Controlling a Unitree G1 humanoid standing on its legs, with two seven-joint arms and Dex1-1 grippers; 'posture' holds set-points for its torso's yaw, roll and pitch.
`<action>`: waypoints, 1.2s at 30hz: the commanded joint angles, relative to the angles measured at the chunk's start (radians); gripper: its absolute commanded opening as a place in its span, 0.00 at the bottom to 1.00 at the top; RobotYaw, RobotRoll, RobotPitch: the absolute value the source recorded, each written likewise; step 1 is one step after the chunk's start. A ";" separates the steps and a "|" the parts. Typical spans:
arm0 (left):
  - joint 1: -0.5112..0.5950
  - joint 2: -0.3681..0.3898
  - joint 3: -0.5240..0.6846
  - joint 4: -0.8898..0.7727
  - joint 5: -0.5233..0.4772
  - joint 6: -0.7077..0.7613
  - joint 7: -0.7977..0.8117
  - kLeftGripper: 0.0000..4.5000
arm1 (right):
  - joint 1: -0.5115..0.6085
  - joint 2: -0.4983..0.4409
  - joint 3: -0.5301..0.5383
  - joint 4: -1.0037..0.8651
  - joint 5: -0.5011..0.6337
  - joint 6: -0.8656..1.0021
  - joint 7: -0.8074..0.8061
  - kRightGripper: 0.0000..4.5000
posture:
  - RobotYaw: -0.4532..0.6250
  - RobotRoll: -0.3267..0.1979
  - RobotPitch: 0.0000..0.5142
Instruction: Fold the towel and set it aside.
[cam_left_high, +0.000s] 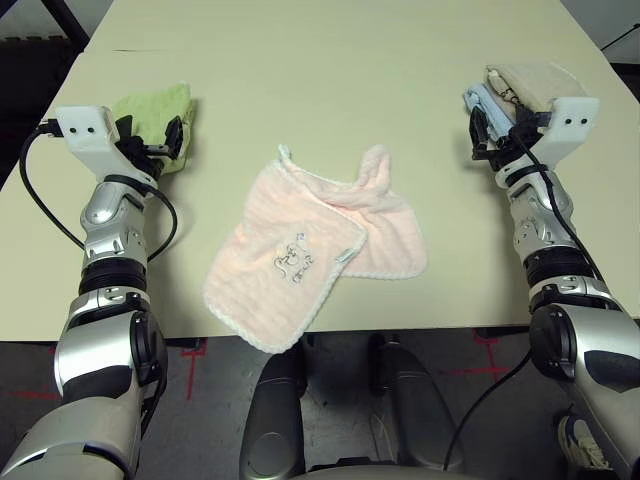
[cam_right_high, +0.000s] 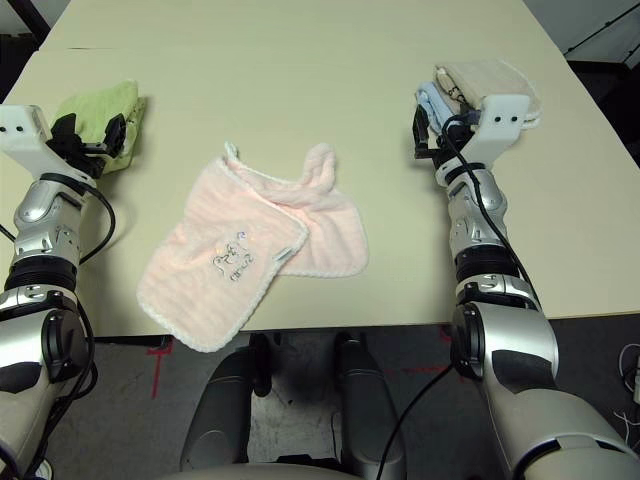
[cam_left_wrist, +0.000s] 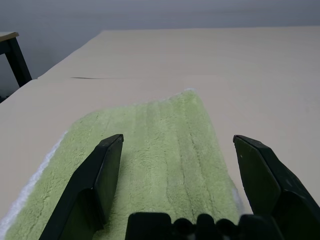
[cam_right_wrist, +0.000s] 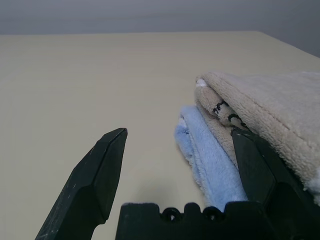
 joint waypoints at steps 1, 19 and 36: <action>0.014 0.008 -0.003 -0.001 0.004 -0.006 -0.008 0.99 | 0.019 0.003 -0.007 0.001 0.003 -0.011 -0.010 1.00 | 0.38 0.62 0.46; 0.013 0.075 0.031 0.030 -0.024 -0.001 -0.052 0.99 | 0.020 0.065 0.015 0.003 -0.001 -0.006 -0.002 1.00 | 0.44 0.62 0.46; -0.088 0.167 -0.072 0.002 -0.060 0.306 -0.626 0.99 | -0.021 0.027 0.015 0.063 0.009 0.027 0.102 1.00 | 0.42 0.62 0.44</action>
